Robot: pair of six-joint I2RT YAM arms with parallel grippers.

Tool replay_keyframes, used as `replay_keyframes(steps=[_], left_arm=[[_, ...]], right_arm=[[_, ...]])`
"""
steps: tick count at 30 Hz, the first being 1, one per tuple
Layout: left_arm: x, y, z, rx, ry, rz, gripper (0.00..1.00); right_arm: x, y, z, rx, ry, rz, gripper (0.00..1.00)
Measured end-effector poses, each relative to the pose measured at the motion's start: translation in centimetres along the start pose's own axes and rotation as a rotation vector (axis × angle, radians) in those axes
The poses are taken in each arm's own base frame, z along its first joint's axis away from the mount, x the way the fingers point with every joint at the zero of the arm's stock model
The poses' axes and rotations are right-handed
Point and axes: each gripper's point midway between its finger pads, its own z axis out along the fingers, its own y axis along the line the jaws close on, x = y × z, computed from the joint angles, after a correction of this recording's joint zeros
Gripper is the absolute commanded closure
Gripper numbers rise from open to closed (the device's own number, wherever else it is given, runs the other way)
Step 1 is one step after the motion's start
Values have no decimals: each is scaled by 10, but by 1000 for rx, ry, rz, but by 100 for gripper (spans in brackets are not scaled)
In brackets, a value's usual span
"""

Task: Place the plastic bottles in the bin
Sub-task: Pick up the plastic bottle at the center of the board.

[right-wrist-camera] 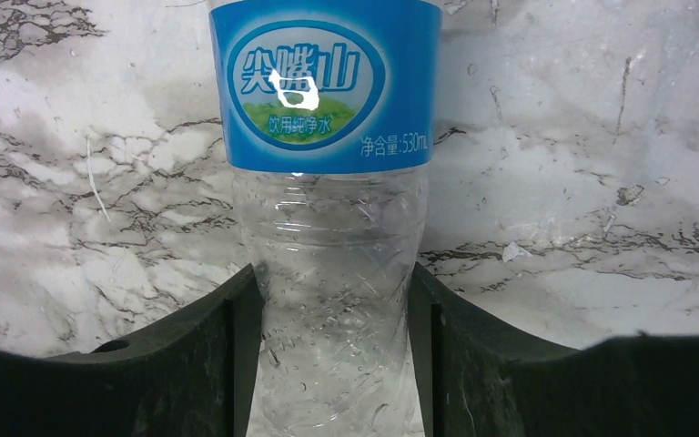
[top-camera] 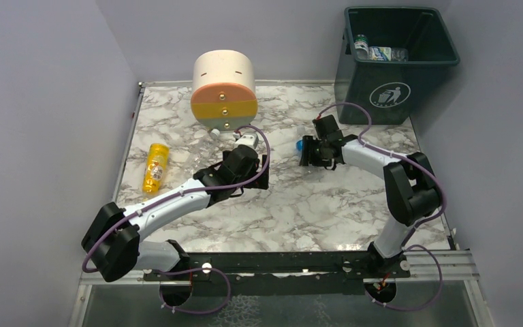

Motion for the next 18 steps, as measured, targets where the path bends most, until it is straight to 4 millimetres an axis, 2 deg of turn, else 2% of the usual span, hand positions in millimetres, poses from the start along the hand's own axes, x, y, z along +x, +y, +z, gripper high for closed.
replay_keyframes(steps=[4,8,10,18], left_arm=[[-1,1,0,-3,-1,-3,1],[-1,3,1,-6,-2,-3,1],[-2,4,1,-8,-2,-2,1],[-3,6,1,-12,-3,4,1]], right_arm=[[-3,0,-5,3,-4,-8,46],[-15,6,-25,-14,-47,-18,46],[-27,11,-41,-30,-90,-26,46],[-100,43,-122,-120,-329,-74,46]])
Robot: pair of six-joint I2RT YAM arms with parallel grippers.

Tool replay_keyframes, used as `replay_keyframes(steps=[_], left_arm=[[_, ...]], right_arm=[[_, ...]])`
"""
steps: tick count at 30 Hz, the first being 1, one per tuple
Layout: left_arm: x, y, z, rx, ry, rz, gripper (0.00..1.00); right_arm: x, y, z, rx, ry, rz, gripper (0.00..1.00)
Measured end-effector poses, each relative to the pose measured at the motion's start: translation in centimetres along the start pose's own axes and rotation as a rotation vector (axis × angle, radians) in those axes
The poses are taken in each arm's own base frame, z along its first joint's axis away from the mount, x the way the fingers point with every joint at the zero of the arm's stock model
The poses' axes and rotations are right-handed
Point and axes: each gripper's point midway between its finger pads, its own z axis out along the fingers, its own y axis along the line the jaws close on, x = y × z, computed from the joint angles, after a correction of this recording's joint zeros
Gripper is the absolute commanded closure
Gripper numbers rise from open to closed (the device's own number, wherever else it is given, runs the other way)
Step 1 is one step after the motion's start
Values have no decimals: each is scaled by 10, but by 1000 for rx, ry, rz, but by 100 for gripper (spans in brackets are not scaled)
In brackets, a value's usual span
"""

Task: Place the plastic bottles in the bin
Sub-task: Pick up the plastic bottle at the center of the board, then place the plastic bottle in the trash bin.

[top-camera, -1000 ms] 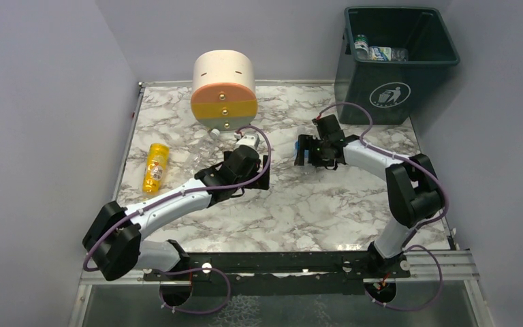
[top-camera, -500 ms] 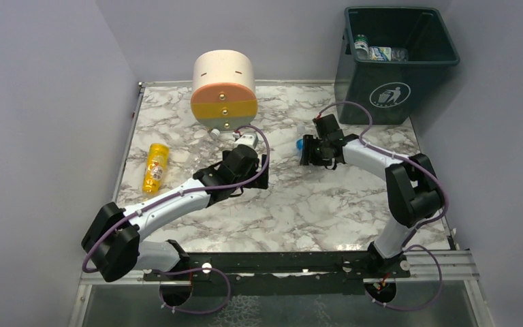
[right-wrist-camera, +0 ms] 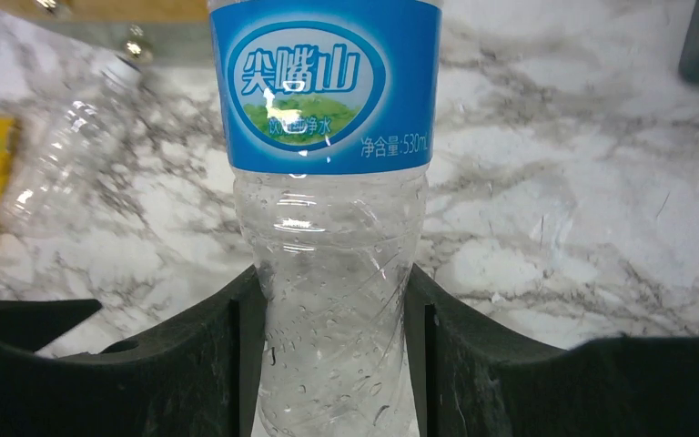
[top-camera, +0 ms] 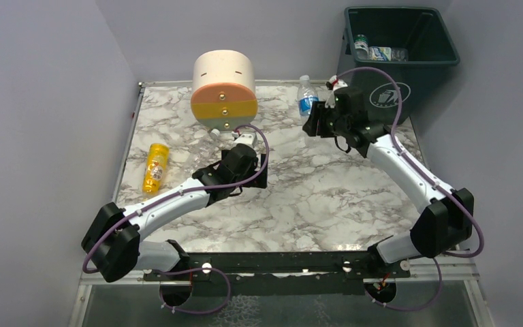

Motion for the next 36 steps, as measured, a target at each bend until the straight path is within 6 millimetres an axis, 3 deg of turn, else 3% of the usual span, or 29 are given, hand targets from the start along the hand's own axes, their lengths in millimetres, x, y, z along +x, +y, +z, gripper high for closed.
replay_keyframes(steps=[11,17,20,25,31,36], left_arm=[[-1,3,1,-6,-1,9,1],[-3,5,-3,-7,-6,7,1],[-6,4,-6,0,-17,3,1],[-12,4,-15,13,-44,-6,1],[-8,8,-20,13,-45,-7,1],[-4,10,-22,5,-31,-3,1]], right_arm=[[-112,33,-64,-68,-237,-45,45],[-177,26,-97,-65,-370,-39,45],[-205,7,-108,-49,-422,-19,45],[-237,-49,-118,4,-475,44,45],[-253,-107,-120,33,-494,144,45],[-260,-138,-112,4,-495,237,45]])
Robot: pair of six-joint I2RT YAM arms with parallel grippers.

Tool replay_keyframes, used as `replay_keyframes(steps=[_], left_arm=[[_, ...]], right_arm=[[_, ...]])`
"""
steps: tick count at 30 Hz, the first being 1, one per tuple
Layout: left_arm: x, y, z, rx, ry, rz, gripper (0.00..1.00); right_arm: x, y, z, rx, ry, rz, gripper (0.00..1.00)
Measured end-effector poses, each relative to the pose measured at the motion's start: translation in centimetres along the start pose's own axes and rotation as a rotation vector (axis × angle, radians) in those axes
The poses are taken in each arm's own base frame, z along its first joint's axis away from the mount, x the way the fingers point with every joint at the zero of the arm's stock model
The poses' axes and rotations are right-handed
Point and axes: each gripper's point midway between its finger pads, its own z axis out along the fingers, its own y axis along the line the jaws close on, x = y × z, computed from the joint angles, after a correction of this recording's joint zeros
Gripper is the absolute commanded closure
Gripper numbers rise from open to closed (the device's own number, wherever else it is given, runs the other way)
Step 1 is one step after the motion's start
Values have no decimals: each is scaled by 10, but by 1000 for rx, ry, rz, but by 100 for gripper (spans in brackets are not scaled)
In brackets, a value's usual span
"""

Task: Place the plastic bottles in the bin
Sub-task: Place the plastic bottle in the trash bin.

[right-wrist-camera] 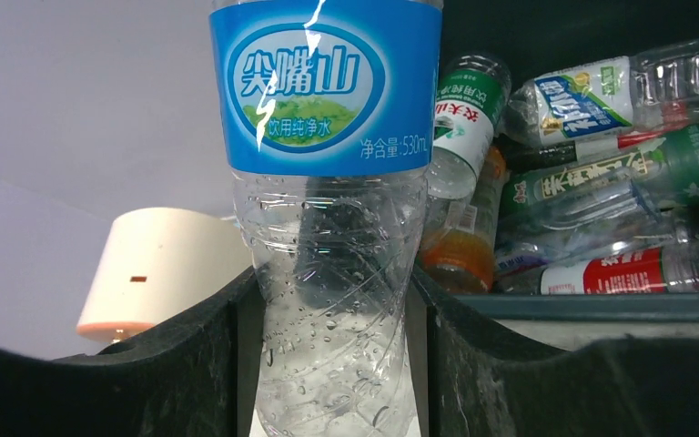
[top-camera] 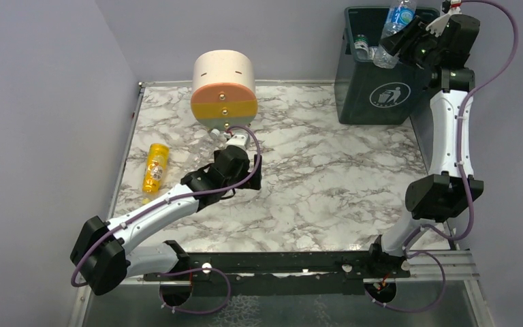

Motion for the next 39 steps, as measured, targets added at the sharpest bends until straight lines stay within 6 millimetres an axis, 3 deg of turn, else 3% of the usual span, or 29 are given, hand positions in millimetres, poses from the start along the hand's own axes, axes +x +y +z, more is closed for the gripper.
replay_keyframes(steps=[8,17,24,28,34,39], left_arm=[[-2,2,-7,1,-7,-3,1],[-6,6,-12,-8,-24,-12,1],[-7,12,-19,-21,-29,-16,1],[-7,15,-22,-29,-30,-18,1],[-12,29,-25,-66,-42,-34,1],[-15,54,-26,-138,-29,-39,1]], right_arm=[[-3,-15,25,-44,16,98,44],[-20,-15,43,-108,-15,161,41],[-19,-23,62,-130,-15,210,24],[-24,-27,73,-136,-27,205,20],[-26,-31,73,-132,-32,202,18],[-10,-25,57,-138,11,215,18]])
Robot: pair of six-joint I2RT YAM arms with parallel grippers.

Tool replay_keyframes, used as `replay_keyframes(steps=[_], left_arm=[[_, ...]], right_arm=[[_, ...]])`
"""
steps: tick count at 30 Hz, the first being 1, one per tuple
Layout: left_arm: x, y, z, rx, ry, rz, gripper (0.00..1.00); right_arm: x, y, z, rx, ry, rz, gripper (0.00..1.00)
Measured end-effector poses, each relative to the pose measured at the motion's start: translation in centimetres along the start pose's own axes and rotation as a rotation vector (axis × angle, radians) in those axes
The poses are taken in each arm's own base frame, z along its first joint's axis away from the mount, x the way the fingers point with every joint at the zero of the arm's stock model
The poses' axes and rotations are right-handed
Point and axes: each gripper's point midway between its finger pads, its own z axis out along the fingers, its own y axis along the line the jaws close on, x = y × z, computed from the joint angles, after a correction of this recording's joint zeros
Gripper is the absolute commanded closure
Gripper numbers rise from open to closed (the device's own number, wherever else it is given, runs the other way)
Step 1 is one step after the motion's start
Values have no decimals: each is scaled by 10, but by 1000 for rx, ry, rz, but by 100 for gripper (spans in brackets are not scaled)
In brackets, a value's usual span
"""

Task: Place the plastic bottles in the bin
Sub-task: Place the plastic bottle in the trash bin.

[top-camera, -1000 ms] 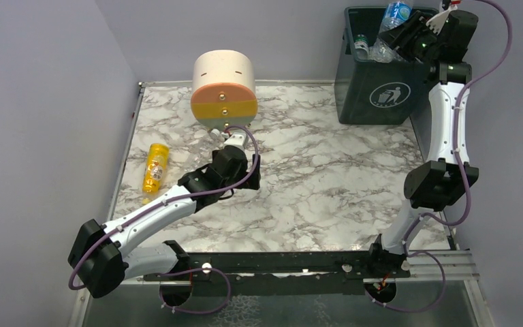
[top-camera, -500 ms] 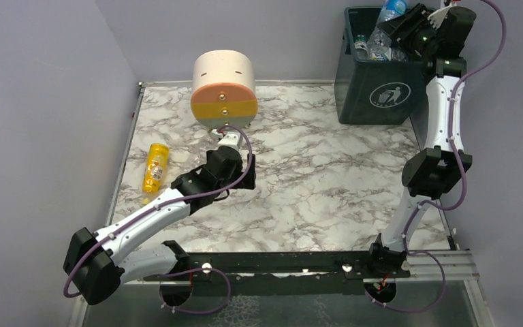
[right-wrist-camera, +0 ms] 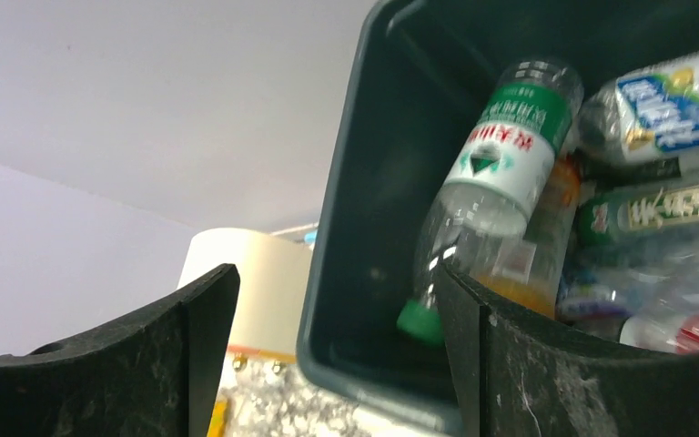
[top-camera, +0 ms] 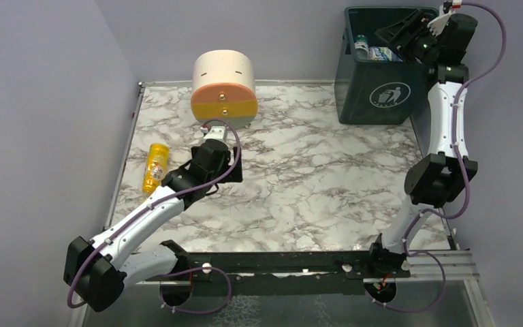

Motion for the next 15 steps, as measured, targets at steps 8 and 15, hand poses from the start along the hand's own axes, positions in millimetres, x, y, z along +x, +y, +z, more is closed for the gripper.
replay_keyframes(steps=[8,15], left_arm=[[-57,24,-8,-71,-87,-31,1],[-108,47,-22,-123,-185,-57,1]], right_arm=[[35,44,-63,-60,29,-29,17],[89,75,-109,-136,81,-87,16]])
